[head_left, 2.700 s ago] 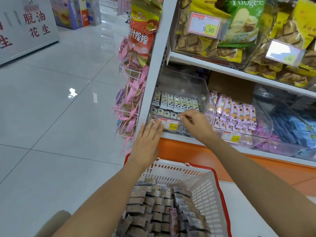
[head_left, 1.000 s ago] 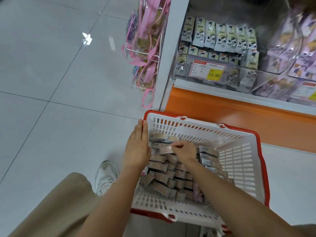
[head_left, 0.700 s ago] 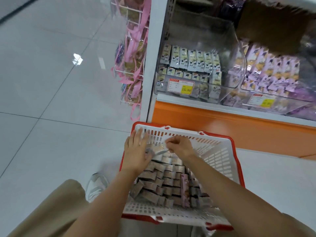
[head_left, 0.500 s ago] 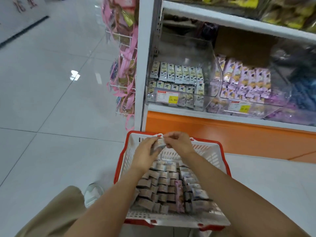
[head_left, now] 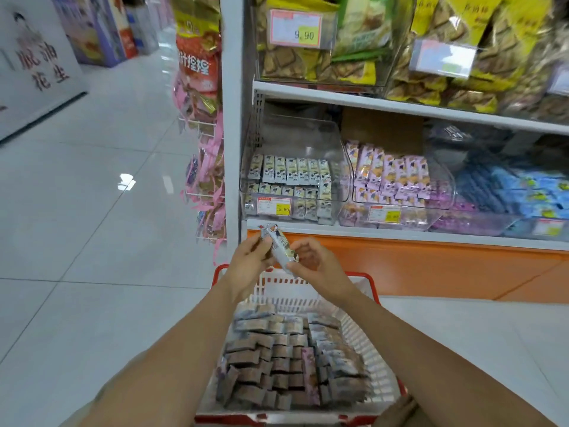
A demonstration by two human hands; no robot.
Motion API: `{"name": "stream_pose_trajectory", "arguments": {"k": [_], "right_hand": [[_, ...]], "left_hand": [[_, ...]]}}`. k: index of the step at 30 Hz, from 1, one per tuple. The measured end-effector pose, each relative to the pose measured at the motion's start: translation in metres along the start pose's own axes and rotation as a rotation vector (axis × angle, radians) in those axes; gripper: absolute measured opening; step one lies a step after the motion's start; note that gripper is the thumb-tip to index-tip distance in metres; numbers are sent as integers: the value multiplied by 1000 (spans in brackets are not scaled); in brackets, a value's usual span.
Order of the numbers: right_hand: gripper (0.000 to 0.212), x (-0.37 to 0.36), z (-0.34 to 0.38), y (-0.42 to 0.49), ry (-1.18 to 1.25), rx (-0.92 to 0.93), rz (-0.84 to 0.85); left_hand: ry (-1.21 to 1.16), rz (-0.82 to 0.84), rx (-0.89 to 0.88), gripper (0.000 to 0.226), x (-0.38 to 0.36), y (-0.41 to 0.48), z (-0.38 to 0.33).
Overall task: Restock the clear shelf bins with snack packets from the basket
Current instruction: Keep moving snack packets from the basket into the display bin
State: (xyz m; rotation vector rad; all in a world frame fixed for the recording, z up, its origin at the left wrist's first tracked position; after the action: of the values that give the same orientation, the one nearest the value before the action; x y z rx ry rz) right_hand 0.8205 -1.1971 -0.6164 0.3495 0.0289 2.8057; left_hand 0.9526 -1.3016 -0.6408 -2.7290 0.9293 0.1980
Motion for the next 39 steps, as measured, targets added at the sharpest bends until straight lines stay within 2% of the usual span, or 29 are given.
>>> {"name": "stream_pose_trajectory", "arguments": {"k": [2, 4, 7, 9, 10, 12, 14, 19, 23, 28, 32, 36, 39], "right_hand": [[21, 4, 7, 2, -22, 29, -26], [19, 10, 17, 8, -50, 69, -78], [19, 23, 38, 26, -99, 115, -208], [21, 31, 49, 43, -170, 142, -296], [21, 36, 53, 53, -212, 140, -329], [22, 44, 58, 74, -310, 109, -383], [24, 51, 58, 95, -425, 85, -406], [30, 55, 49, 139, -687, -8, -355], [20, 54, 36, 156, -853, -162, -304], [7, 57, 31, 168, -840, -281, -302], [30, 58, 31, 172, -908, -370, -279], [33, 59, 35, 166, -901, -313, -254], [32, 55, 39, 153, -810, -109, -266]], "left_hand": [[27, -19, -13, 25, -7, 3, -10], [239, -105, -97, 28, -14, 7, -24], [743, -349, -440, 37, -16, 12, -48], [991, -376, -616, 46, -15, 21, -58], [1142, -348, -639, 52, -15, 28, -59], [1448, -275, -562, 66, -16, 39, -55], [1590, -233, -464, 76, -13, 47, -47], [1671, -281, -546, 86, -5, 54, -32], [1713, -286, -561, 87, -5, 56, -30], [1682, -260, -563, 88, -2, 58, -30], [1690, -247, -570, 88, -1, 57, -31], [1715, -221, -561, 87, 0, 57, -30], [1697, -211, -555, 88, 0, 53, -32]]}}
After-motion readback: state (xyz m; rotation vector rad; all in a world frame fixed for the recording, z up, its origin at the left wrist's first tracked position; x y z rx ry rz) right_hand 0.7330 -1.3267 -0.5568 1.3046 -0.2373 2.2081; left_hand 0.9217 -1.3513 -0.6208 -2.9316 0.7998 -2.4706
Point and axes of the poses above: each hand's wrist, its own y-axis towards the middle knuckle, its own x-axis out of the back of the hand, z = x × y, the point moved 2 cm from there along y, towards the middle knuckle, and after that the axes turned 8 degrees about y, right-handed, at the moved point
